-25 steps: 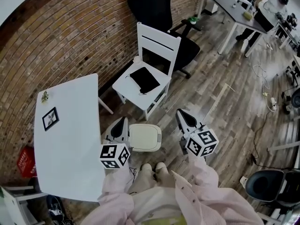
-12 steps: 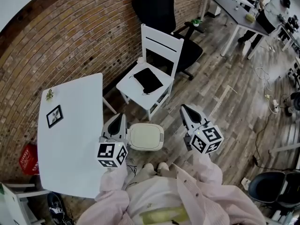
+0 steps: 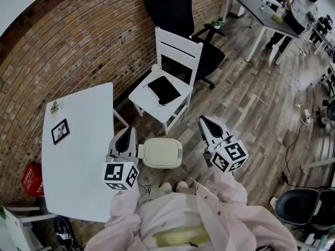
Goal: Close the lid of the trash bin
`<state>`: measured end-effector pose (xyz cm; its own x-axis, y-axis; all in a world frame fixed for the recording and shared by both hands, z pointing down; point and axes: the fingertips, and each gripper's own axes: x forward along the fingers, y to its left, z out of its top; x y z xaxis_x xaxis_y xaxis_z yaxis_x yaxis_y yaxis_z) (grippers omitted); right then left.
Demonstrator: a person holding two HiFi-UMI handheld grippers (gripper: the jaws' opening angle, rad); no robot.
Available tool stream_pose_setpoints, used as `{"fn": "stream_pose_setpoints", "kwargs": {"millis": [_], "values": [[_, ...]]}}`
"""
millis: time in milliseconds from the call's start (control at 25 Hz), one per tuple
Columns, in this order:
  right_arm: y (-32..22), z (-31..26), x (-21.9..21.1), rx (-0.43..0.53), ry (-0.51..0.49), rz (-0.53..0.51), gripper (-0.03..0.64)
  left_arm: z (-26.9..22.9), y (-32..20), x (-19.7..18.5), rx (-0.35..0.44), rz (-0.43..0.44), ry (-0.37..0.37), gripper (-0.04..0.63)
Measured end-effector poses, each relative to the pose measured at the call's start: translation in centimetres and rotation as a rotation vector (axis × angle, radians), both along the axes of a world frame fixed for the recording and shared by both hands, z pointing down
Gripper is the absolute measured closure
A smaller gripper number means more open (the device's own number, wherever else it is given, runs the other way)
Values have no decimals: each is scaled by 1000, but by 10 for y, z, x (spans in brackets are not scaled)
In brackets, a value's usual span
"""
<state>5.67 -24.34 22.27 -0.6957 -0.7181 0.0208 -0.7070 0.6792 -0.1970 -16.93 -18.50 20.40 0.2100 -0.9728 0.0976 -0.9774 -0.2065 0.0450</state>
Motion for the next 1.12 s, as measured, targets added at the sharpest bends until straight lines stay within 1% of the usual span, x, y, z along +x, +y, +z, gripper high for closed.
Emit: {"fn": "stream_pose_setpoints", "kwargs": {"millis": [360, 560, 1120], "values": [[-5, -2, 0, 23, 11, 3, 614, 2, -3, 0, -2, -2, -3, 601], [-7, 1, 1, 18, 13, 9, 614, 8, -5, -1, -17, -2, -10, 601], [-5, 7, 5, 4, 14, 26, 614, 10, -5, 0, -25, -1, -15, 601]]}}
